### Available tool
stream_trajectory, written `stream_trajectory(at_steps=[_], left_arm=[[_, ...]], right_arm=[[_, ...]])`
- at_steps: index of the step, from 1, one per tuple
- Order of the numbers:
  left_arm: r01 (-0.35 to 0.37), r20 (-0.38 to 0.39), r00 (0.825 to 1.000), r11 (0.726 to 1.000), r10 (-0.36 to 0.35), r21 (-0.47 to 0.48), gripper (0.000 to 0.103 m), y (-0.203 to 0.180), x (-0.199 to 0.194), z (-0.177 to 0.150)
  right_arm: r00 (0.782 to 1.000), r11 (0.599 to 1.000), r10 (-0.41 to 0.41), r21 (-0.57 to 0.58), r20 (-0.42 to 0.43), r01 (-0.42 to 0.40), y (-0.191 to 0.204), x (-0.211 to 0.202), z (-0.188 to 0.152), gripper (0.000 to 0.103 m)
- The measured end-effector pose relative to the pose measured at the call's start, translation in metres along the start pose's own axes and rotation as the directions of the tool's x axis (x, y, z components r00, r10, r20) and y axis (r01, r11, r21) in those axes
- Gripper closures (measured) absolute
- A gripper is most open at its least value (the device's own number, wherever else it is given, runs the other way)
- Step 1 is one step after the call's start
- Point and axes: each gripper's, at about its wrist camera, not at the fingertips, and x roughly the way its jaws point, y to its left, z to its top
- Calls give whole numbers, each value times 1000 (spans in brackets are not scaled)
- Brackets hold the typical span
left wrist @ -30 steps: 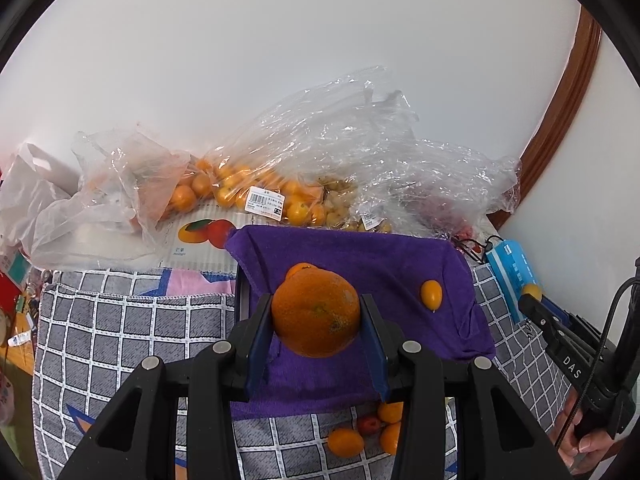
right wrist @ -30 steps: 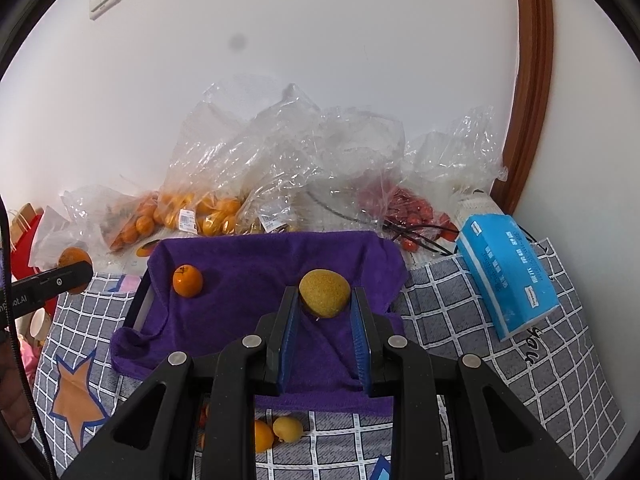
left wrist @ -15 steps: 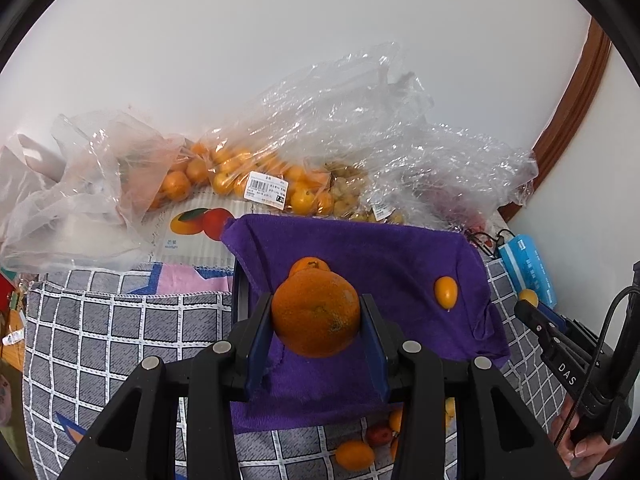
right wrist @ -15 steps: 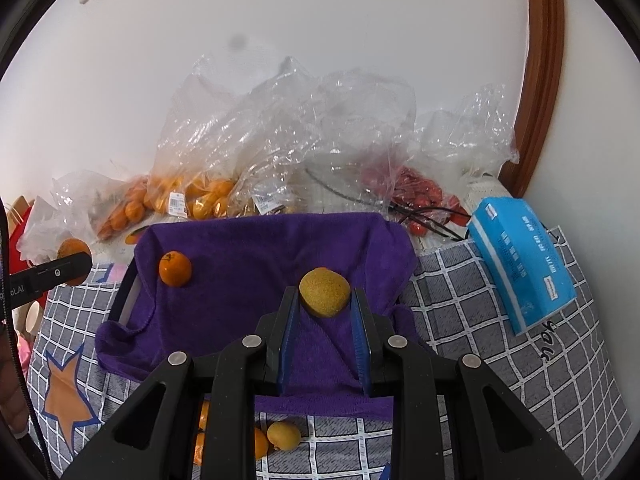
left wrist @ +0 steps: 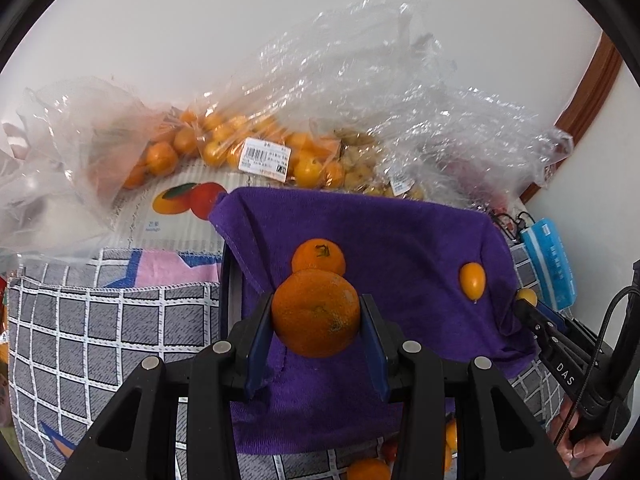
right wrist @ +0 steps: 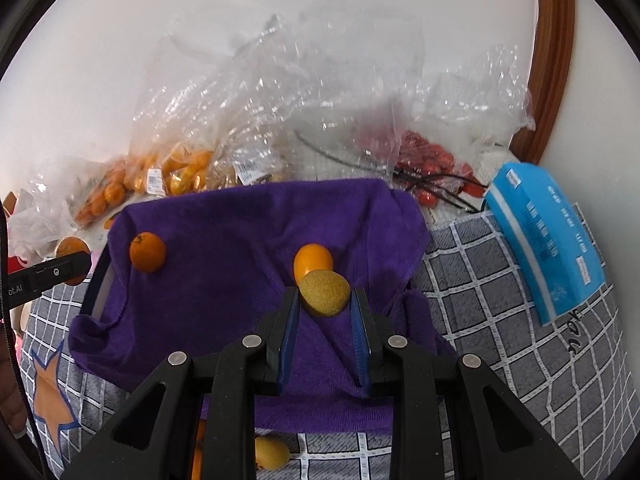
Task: Organize fruits
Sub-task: 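Lower the held orange and yellow fruit toward the purple towel, then open both tools to release the orange and yellow fruit on the towel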
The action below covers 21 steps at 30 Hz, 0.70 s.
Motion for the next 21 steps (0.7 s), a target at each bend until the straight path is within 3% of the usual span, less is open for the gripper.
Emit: stream_trajectory(at_steps=[21], left_arm=[[-21, -112, 993, 1000, 22, 10, 63, 0, 50, -9]], right_arm=[[995, 1000, 12, -22, -97, -15, -1, 48, -17, 77]])
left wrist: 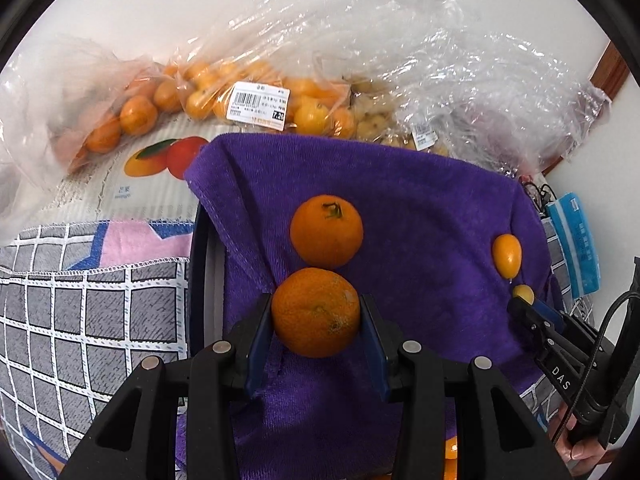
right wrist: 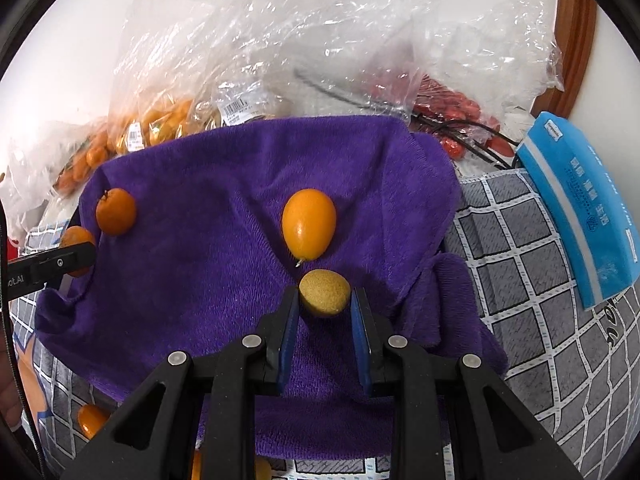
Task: Organize fruits
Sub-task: 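Open both tools to release the orange and yellow fruit on the towel, then withdraw both tools from the towel toward the loose fruit cluster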
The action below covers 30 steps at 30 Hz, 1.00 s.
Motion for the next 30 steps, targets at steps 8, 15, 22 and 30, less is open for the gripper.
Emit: stream_trajectory(at_steps=[8, 15, 22, 30], left_arm=[[-11, -23, 1000, 1000, 11, 7, 63, 1, 10, -4], [-17, -21, 1000, 999, 17, 28, 62, -4, 13, -4], [-3, 13, 1000, 1000, 3, 5, 48, -2, -10, -4], [-10, 102, 995, 1000, 7, 28, 48, -8, -61, -18]], right_arm=[[1000, 1000, 0, -7, 6, 0, -1, 4, 0, 77], [1000, 999, -15, -44, 0, 15, 2, 2, -1, 63], [998, 998, -46, -51, 46, 49, 3, -25, -3, 44], [986, 997, -78, -4, 145, 79, 2, -78, -7, 40]])
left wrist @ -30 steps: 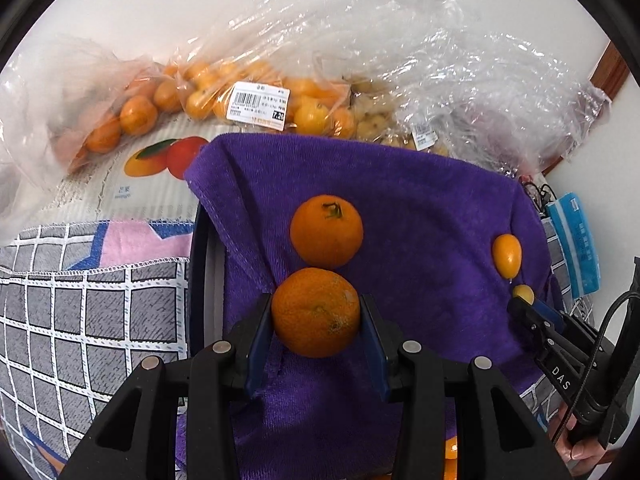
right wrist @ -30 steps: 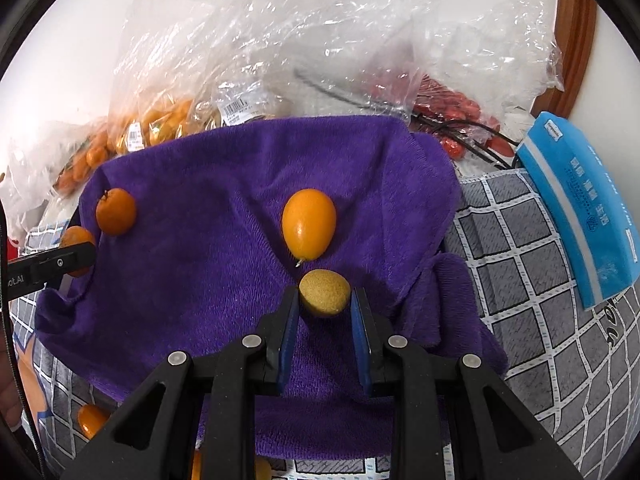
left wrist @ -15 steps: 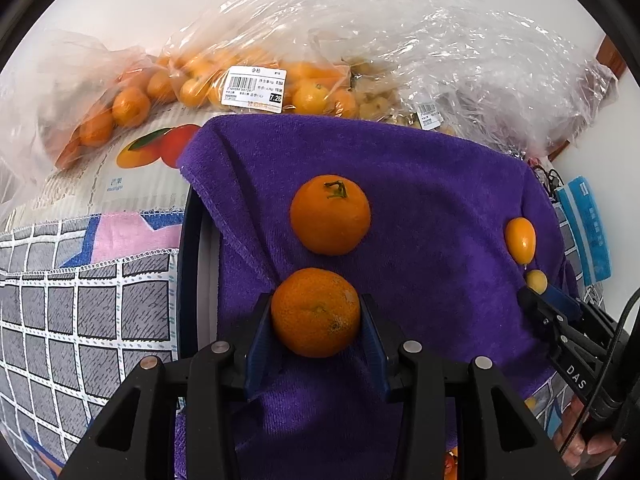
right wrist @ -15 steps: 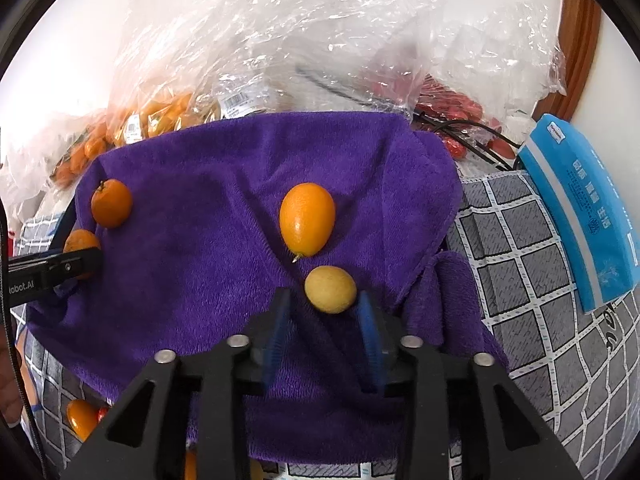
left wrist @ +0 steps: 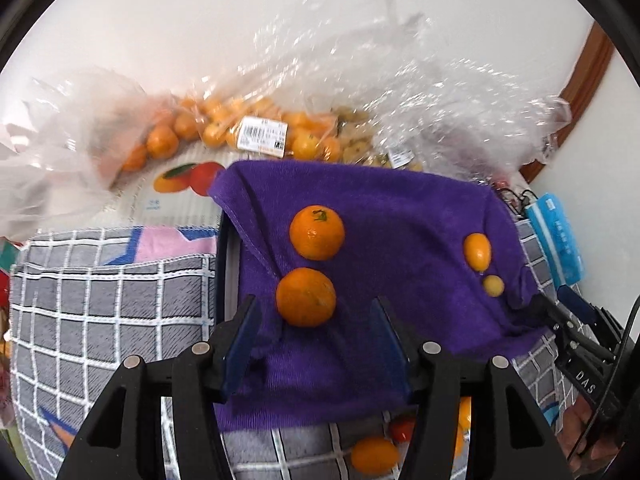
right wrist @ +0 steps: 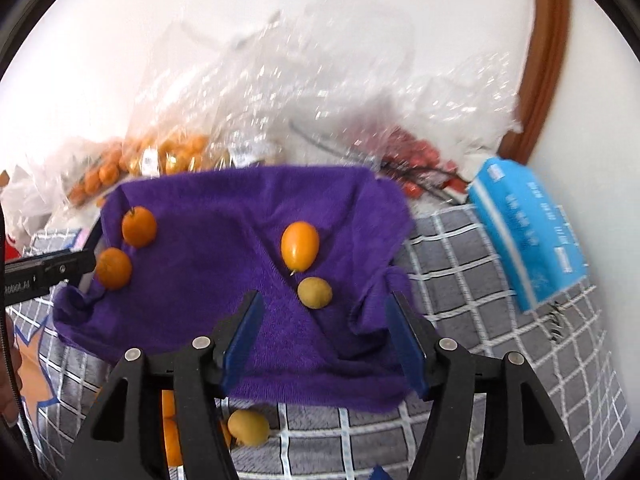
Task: Organize fruits
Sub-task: 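Withdraw both tools from the towel toward the loose fruit cluster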
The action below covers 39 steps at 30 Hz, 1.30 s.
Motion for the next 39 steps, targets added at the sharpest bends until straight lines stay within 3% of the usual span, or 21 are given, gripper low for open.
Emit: stream_trajectory(at_steps=[12, 17, 29, 39], left_arm=[[-20, 132, 991, 1000, 17, 18, 48, -6, -75, -24], [14, 144, 989, 999, -18, 31, 49, -12, -97, -38], [0, 169, 986, 1000, -4, 29, 49, -19, -122, -69], [-12, 175, 984, 999, 17, -30, 49, -11, -125, -89]], right_arm=[[990, 997, -59, 47, 125, 54, -13, -77, -16, 40], [989, 997, -73, 38, 128, 68, -12, -97, -25, 40], [992, 999, -22, 27, 127, 18, -9, -124, -51, 40], [995, 999, 22, 25, 101, -25, -8, -124, -66, 40]])
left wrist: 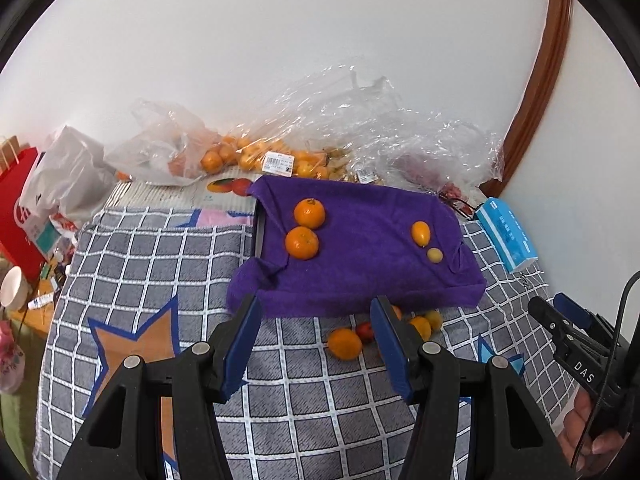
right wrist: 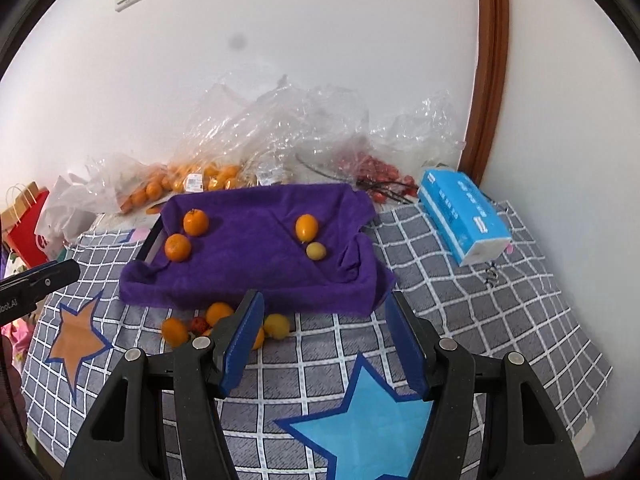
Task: Organize fruits
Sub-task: 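Withdraw both tools from the towel toward the loose fruit cluster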
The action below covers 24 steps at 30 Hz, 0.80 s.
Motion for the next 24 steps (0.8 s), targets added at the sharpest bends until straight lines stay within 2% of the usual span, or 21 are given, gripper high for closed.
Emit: stream_trajectory(at_steps=[10, 15, 17, 24], left_arm=[[-26, -54, 998, 999, 23, -48, 49, 21, 20, -19], [-39, -88, 996, 998, 35, -50, 49, 29, 36, -25], [-43, -101, 994, 998, 38, -54, 49, 33, 42, -26], [-46, -137, 990, 996, 37, -70, 49, 44, 64, -24]], right_arm=[[998, 999, 35, -30, -61, -37, 8, 30, -18, 41], [993, 997, 55, -50, -104, -60, 15, 53, -27, 58], [990, 995, 66, -62, -125, -74, 19, 66, -29, 62], [979, 992, 102, -59, -177, -114, 26, 103, -30, 67]])
